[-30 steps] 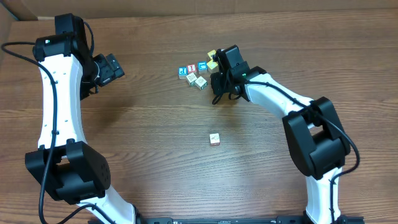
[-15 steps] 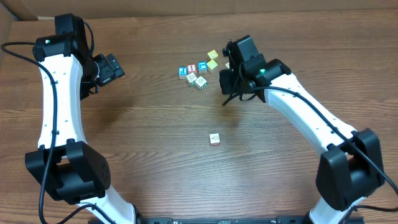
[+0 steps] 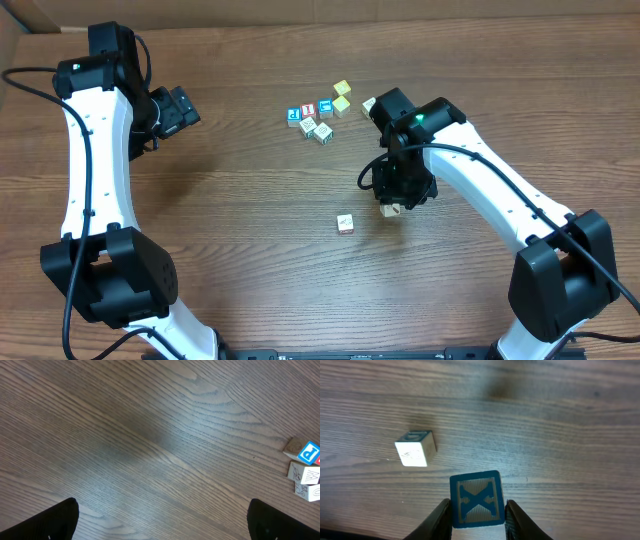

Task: Flip 3 blocks
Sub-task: 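Carry the blue X block forward and lower it near the placed block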

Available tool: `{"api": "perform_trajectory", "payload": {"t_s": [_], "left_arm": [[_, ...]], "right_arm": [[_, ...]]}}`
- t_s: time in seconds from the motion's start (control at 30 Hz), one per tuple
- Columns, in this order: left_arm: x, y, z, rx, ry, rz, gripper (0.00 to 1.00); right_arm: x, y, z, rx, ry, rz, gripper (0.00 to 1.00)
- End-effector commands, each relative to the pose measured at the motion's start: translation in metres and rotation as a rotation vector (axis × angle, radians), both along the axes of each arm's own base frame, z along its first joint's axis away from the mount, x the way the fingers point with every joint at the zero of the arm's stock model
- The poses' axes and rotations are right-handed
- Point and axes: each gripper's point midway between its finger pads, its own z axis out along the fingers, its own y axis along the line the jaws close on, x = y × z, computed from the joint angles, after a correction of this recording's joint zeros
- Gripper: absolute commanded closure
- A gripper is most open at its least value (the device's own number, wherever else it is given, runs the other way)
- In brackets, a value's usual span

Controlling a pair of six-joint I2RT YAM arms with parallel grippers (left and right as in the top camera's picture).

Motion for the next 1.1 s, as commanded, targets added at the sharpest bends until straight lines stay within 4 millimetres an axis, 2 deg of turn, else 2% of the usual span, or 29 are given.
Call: {"api": "perform_trajectory", "payload": {"t_s": [0.0,0.2,0.53,0.63,0.8,1.07], "left_arm": [[0.005,-0.002,0.004,-0.001,-0.017,-0.006,0.00],[0.006,-0.002,0.004,-0.001,-0.017,-0.006,0.00],[0.006,-0.002,0.004,-0.001,-0.017,-0.005,0.00],[0.006,-0.002,0.004,-0.001,-0.017,-0.006,0.00],[0.005,-0.002,0.004,-0.001,-0.017,-0.006,0.00],[0.005,-0.002,0.004,-0.001,-0.017,-0.006,0.00]], "right_arm": [[-0.013,-0.001,-0.008,0.013,0.034,-0.014,0.68],[-0.024,0.020,-0.034,0.125,0.063,-0.001,0.69],[-0.033,0.031,-0.056,0.101,0.041,0.033,0.69],[-0.024,0.030,-0.059,0.072,-0.008,0.042,0.69],[-0.011,0.038,-0.058,0.103,-0.067,0.044,0.69],[-0.015,0.036,-0.059,0.093,-0.050,0.043,0.68]]}}
